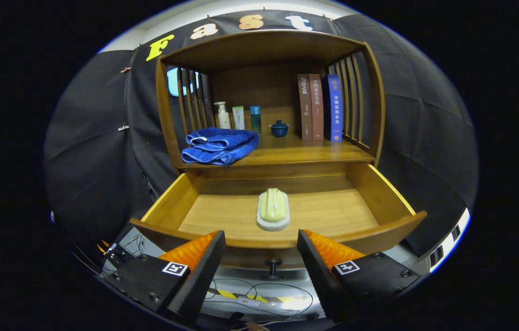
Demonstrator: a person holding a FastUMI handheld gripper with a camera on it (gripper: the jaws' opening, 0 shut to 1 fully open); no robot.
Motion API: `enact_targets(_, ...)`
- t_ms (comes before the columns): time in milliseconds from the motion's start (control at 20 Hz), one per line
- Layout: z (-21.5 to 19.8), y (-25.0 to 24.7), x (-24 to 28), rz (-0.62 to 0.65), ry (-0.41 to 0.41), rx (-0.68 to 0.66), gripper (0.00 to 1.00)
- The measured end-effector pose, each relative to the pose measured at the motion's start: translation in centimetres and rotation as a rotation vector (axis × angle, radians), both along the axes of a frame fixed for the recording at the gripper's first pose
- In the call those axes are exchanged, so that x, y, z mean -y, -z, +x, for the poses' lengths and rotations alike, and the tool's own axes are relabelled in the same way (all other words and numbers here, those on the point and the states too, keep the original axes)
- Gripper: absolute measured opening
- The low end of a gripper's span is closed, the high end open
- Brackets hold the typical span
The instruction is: Pull open the drawer, take out the items inside it, and place them on the countertop above the cabinet.
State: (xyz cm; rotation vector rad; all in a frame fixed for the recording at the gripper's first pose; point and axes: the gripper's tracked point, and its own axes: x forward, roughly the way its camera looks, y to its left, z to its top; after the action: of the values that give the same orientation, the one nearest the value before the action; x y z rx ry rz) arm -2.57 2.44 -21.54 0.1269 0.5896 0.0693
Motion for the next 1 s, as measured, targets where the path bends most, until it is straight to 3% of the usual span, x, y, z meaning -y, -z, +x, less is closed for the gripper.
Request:
enact_targets(250, 7.1, 1.3, 0.3, -0.017, -0.004, -0.116, 0.99)
enact_targets(400, 10.8, 2.9, 1.1, -0.015, 0.034, -0.202, 0.99)
enact_targets(650, 14.2, 7.5, 1.8, -0.04, 0.032, -0.385, 1.0)
enact_targets(900, 14.5, 12.0, 2.3, -0.065, 0.034, -0.542, 0.9)
enact_targets(1000, 14.7, 12.8, 2.5, -0.05, 0.062, -0.559, 0.75)
